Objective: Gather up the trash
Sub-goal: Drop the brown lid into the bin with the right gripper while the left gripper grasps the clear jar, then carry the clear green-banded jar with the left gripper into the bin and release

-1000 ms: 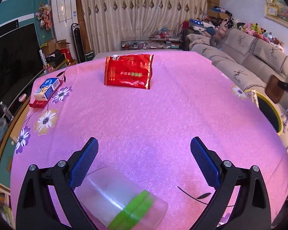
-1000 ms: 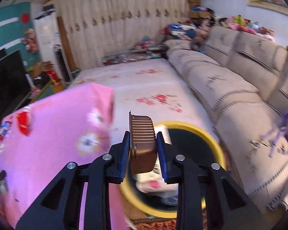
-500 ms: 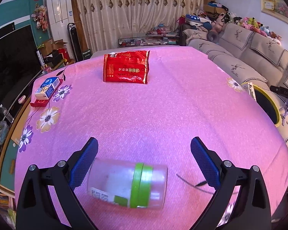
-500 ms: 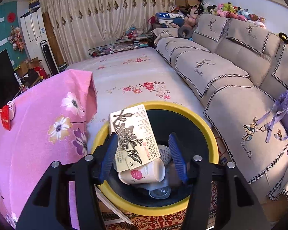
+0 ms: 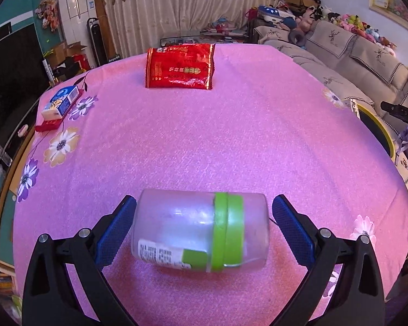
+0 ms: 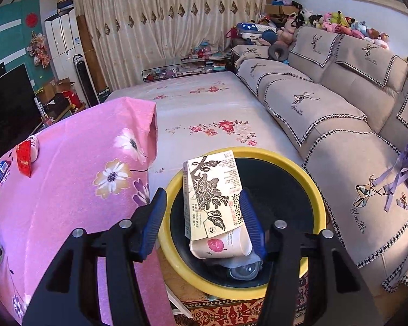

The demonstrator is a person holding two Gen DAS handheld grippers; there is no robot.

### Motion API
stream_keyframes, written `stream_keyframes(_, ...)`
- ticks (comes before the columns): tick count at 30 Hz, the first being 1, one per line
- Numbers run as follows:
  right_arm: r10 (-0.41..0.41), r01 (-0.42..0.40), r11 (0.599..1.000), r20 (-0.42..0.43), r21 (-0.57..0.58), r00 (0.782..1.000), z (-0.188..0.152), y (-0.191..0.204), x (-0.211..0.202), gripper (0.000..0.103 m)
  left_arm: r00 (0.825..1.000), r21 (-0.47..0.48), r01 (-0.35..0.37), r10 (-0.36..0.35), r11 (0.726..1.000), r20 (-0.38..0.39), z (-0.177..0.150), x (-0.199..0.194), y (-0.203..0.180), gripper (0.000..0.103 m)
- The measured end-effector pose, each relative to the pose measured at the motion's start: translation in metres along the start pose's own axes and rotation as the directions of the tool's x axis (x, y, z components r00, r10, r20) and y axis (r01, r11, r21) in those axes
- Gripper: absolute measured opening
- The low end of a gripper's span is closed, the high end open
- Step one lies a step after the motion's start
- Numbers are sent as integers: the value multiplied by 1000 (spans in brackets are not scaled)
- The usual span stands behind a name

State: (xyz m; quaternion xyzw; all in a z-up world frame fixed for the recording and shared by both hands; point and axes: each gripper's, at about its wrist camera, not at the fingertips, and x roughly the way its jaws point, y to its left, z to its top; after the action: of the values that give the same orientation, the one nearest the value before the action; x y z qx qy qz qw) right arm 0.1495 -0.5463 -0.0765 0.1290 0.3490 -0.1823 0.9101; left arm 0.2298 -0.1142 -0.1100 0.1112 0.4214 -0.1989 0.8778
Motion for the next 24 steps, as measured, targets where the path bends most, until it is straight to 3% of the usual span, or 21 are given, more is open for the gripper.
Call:
stream_keyframes(2, 5, -5, 1000, 1, -3, 1000, 0, 1, -1, 53, 1000, 1, -2, 2, 1000, -5, -1, 2, 1, 96)
stream_keyframes(5, 12, -12, 1000, 5, 1, 1000, -1, -1, -4, 53, 1000, 2, 9, -9, 1000, -27, -1, 6, 1, 72)
stream_keyframes(9, 21, -21, 1000, 16, 8, 1000, -3, -4, -11, 53, 999, 13, 20, -20, 1000, -27, 1, 6, -3, 71)
stream_keyframes(16, 10, -11, 1000, 52, 20, 999, -5, -16, -30, 53, 998, 96, 59, -61, 994, 9, 22, -6, -42, 71)
stream_keyframes(24, -49, 44, 997, 86, 59, 995, -11, -53, -55, 53, 977, 267, 199, -214, 943, 26, 72, -4, -139, 71)
